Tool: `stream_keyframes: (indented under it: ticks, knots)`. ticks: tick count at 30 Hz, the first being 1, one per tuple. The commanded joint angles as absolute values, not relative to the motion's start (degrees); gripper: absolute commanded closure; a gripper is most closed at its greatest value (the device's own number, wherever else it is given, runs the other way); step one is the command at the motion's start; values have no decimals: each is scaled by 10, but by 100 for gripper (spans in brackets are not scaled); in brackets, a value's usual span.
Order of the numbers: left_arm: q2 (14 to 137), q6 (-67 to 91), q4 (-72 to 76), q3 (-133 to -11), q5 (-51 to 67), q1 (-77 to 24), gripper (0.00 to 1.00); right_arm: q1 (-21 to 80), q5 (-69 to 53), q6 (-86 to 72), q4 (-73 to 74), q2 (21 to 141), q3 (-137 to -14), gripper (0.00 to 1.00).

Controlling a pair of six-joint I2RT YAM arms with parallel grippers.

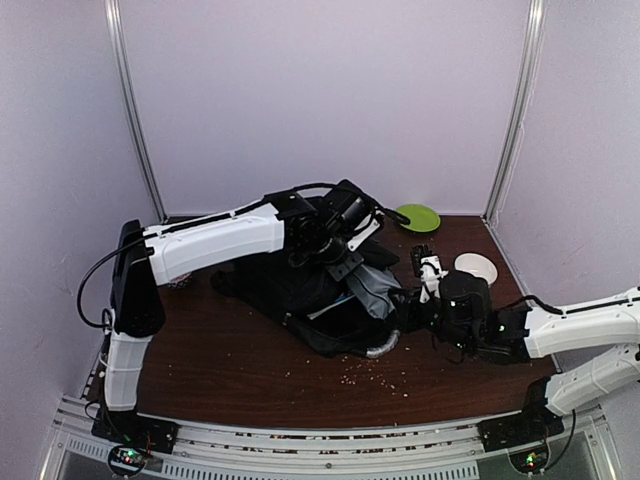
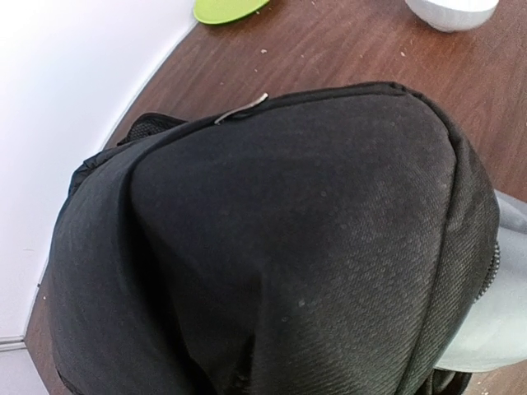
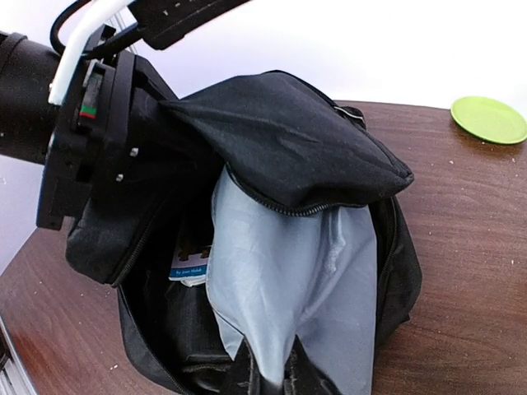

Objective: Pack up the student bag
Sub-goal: Place the personal item in the student bag.

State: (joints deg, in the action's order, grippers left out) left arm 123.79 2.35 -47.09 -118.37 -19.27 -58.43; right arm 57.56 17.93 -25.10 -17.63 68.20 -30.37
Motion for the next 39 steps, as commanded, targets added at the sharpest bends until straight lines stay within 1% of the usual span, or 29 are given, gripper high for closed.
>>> stream_keyframes:
  ticks: [1,5,10,20,24,29,34,35,36,39]
  knots:
    - [1175,56,-396,-1183,-169,-576,100,580,197,-211,-267,650,-297,100]
    - [1145,81,-380,-1182,-136,-576,100,581,207,-173,-319,659,-296,100]
    - [1113,103,-362,-1178,-92,-576,100,579,230,-149,-383,715,-310,100]
    - [1086,121,-349,-1174,-17,-576,100,563,275,-107,-620,901,-352,100]
    - [1083,123,-345,-1168,-2,-576,100,557,301,-89,-671,964,-388,100]
    - [1077,125,-342,-1158,13,-576,100,529,304,-93,-662,1017,-441,100]
    - [1075,126,-329,-1141,12,-575,100,511,316,-102,-594,1040,-453,100]
    - [1076,126,-328,-1139,11,-575,100,510,319,-107,-576,1039,-449,99]
    - [1079,127,-325,-1137,10,-575,100,507,319,-112,-564,1036,-443,92]
    - [1089,133,-319,-1135,5,-573,100,507,303,-129,-548,1010,-406,64]
